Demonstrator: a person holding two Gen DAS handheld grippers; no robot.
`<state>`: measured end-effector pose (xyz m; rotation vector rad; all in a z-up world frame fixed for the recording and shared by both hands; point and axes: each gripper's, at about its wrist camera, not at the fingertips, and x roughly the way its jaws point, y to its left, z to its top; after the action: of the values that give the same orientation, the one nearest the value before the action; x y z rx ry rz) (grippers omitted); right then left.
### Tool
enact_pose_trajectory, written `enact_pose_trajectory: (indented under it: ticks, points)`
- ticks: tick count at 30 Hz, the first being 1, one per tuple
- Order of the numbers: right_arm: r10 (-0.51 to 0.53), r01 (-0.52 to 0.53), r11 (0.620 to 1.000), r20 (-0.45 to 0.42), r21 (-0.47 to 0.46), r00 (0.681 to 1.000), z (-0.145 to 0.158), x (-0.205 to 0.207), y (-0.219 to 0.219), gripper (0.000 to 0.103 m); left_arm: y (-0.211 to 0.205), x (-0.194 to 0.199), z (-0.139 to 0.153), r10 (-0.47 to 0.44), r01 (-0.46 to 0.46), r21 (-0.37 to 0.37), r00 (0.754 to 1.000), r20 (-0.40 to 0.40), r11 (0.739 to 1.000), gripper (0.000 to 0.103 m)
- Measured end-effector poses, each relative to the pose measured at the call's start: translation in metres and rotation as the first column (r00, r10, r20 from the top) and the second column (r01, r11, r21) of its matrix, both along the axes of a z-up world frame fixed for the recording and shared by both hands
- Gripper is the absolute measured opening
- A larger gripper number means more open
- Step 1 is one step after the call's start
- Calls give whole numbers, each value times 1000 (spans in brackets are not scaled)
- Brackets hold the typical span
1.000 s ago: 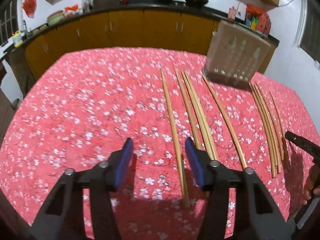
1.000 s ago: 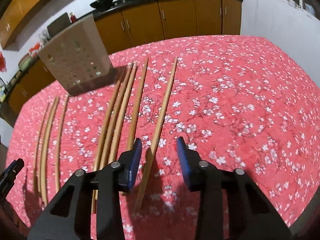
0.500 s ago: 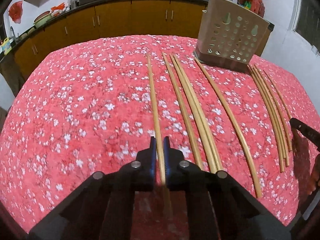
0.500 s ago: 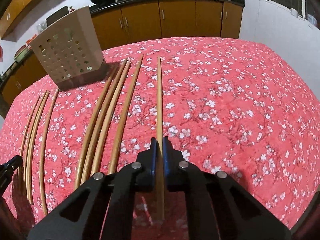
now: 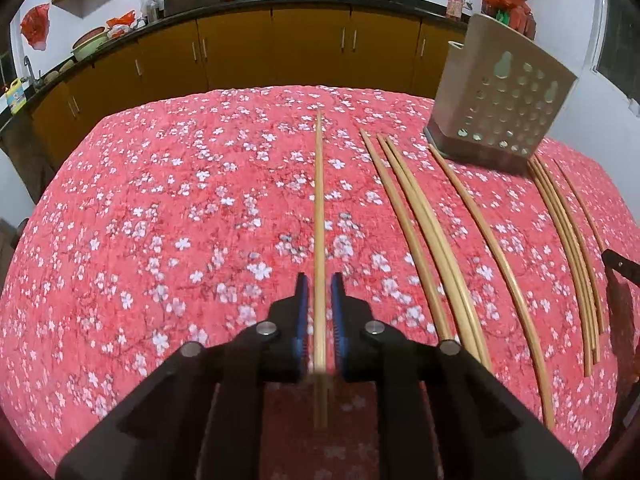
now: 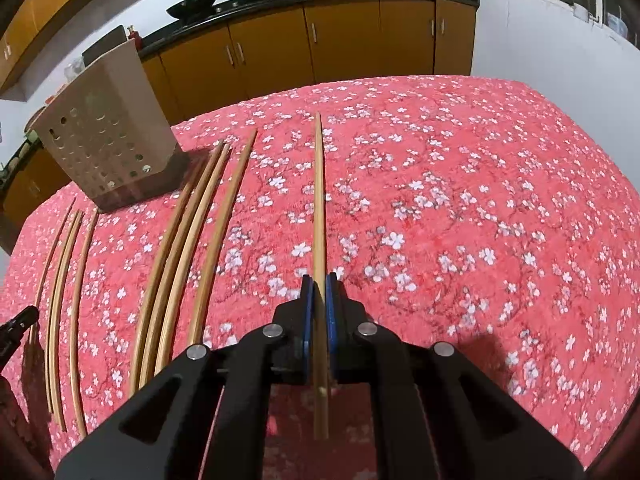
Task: Organize utensils
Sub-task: 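Lift the held chopsticks off the table with both tools, tilting them upright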
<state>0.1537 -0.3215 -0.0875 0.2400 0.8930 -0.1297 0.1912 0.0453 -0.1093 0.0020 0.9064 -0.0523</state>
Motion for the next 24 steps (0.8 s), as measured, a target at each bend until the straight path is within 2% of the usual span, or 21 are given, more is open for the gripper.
enact_pose_trajectory:
  ticks: [8,12,15,24]
  points:
    - [20,-20,1000,15,-20,1000,0,-17,5,8,-4,-23,1,-6,6,9,1000,10,1000,15]
    - [20,-20,1000,14,-14,1000,3,-20,3,7,-1,-30,1,-5,5,15,1000,10,1000,8]
    - [17,-16,1000,51,-17,999,15,-27,0,7,7,-35,6,2,-2,6,1000,-1,1000,8]
    - [10,3,998,226,-57,974,75,-49,-11,7,27,-56,66,10,-10,-1,991,131,1000,8]
